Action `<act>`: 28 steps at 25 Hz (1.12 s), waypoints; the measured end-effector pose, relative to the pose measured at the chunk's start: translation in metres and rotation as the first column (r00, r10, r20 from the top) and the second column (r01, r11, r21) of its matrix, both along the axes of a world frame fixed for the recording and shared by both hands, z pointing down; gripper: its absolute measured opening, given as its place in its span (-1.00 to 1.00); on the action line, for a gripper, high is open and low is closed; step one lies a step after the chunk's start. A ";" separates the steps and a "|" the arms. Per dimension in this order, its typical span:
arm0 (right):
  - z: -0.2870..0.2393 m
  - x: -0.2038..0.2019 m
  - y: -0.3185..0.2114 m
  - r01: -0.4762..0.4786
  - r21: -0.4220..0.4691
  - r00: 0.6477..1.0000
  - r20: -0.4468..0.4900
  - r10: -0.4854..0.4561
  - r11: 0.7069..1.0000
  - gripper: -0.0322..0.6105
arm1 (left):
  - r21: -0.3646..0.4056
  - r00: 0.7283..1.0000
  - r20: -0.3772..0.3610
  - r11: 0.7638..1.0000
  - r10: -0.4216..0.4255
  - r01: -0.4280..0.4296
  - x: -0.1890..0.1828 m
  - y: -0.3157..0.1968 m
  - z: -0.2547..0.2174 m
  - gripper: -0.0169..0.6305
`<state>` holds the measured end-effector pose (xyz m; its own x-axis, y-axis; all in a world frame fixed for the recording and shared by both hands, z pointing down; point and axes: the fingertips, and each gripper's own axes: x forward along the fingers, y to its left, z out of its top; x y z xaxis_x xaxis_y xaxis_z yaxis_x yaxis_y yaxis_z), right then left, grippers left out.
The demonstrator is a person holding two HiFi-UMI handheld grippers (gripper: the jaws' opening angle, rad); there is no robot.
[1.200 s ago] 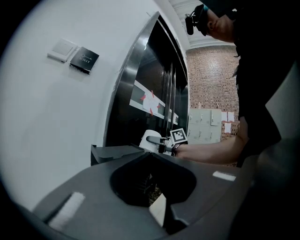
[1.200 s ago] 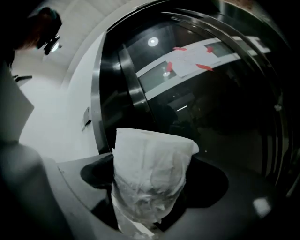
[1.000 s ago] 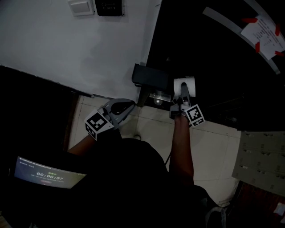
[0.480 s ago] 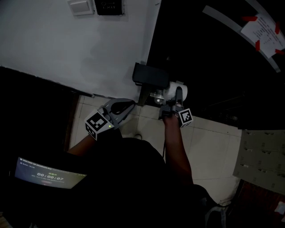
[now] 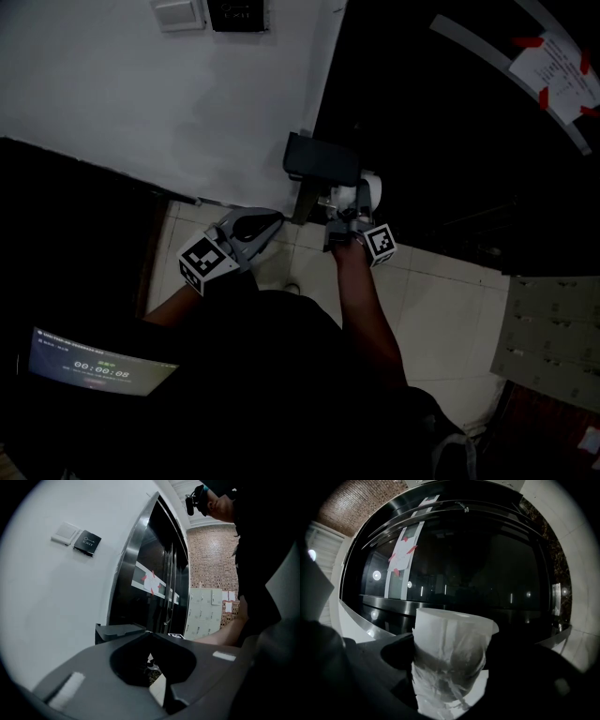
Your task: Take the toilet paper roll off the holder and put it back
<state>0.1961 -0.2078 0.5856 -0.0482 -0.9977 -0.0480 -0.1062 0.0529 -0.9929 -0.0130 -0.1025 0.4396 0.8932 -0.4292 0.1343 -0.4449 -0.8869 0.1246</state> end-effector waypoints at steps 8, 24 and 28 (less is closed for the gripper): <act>-0.003 -0.043 -0.008 0.035 -0.008 0.999 0.006 -0.035 0.999 0.51 | 0.000 1.000 0.006 1.000 -0.006 0.006 -0.002 -0.001 0.000 -0.94; -0.004 -0.101 -0.017 0.038 -0.024 0.998 -0.058 -0.040 0.999 0.51 | -0.011 1.000 0.004 1.000 -0.008 0.008 -0.003 0.003 0.001 -0.94; -0.005 -0.109 -0.016 0.051 -0.003 0.998 -0.046 -0.051 0.999 0.51 | -0.012 1.000 0.006 1.000 -0.004 0.004 -0.002 0.004 0.001 -0.94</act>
